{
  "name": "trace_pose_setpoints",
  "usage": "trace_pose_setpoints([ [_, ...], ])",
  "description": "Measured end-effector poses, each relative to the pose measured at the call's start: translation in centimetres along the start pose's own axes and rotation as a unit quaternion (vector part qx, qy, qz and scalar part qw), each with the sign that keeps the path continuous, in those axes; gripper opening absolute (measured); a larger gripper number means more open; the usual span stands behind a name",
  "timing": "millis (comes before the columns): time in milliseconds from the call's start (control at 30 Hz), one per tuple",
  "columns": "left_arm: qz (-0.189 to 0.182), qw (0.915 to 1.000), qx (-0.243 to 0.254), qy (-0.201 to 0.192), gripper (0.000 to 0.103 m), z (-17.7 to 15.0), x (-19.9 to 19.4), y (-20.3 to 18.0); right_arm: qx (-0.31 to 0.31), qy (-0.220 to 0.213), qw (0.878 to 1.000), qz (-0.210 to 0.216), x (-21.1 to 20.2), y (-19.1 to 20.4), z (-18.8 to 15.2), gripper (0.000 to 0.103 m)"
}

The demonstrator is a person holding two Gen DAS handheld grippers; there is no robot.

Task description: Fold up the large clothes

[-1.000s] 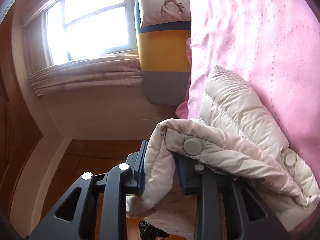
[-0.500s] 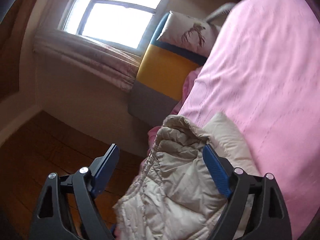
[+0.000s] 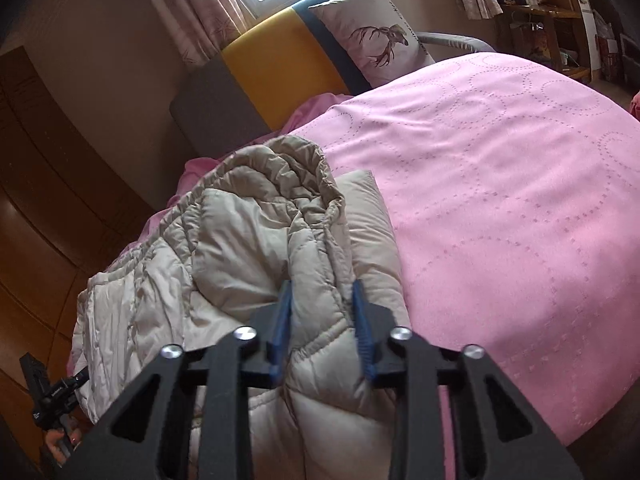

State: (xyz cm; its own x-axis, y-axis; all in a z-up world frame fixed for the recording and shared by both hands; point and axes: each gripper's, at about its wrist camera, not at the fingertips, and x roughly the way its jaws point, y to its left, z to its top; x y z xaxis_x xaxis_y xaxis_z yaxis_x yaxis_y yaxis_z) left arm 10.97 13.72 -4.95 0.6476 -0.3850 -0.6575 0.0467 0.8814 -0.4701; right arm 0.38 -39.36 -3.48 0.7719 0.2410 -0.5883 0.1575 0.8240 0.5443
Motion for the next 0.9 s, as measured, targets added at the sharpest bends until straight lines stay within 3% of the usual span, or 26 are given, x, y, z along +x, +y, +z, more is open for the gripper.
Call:
trace_pose_setpoints([
  [100,-0.031,0.9993,-0.021,-0.001,0.024,0.1,-2.5,0.8,0.011,-0.009,1.000,-0.008,-2.1,-0.5,0.1,0.015],
  [233,-0.002,0.9996,-0.017,0.022,0.025,-1.1,-0.5,1.3,-0.001,0.014,0.999,-0.038,0.0,-1.5,-1.5,0.015],
  [333,0.021,0.9993,-0.021,0.025,0.045,-1.4,0.6,1.0,0.003,0.013,0.999,-0.050,0.9,-1.7,-1.8,0.024],
  [367,0.021,0.9992,-0.026,0.020,0.061,-1.2,0.1,0.9,-0.004,0.007,0.998,-0.060,0.4,-1.2,-1.3,0.036],
  [400,0.026,0.9992,-0.028,0.016,0.072,-1.1,-0.3,0.6,-0.015,-0.006,0.998,-0.065,-0.3,-0.5,-0.8,0.054],
  [433,0.035,0.9990,-0.028,0.006,0.081,-0.9,-0.8,0.5,-0.030,-0.027,0.997,-0.066,-1.2,0.4,-0.3,0.058],
  [533,0.043,0.9976,-0.023,-0.049,0.081,-0.3,-3.2,0.1,-0.101,-0.061,0.992,-0.047,-2.8,4.8,1.6,0.060],
  [667,0.024,0.9955,-0.003,-0.091,0.081,0.9,-4.5,-2.0,-0.185,-0.003,0.983,-0.004,0.8,11.3,2.8,0.062],
  [800,0.026,0.9964,0.052,-0.062,0.081,1.7,-2.4,-5.2,-0.250,0.072,0.965,-0.032,6.1,15.9,1.7,0.061],
  [900,0.014,0.9948,0.094,-0.035,0.081,1.8,-0.2,-8.0,-0.261,0.100,0.959,-0.038,8.3,17.1,-0.1,0.058],
])
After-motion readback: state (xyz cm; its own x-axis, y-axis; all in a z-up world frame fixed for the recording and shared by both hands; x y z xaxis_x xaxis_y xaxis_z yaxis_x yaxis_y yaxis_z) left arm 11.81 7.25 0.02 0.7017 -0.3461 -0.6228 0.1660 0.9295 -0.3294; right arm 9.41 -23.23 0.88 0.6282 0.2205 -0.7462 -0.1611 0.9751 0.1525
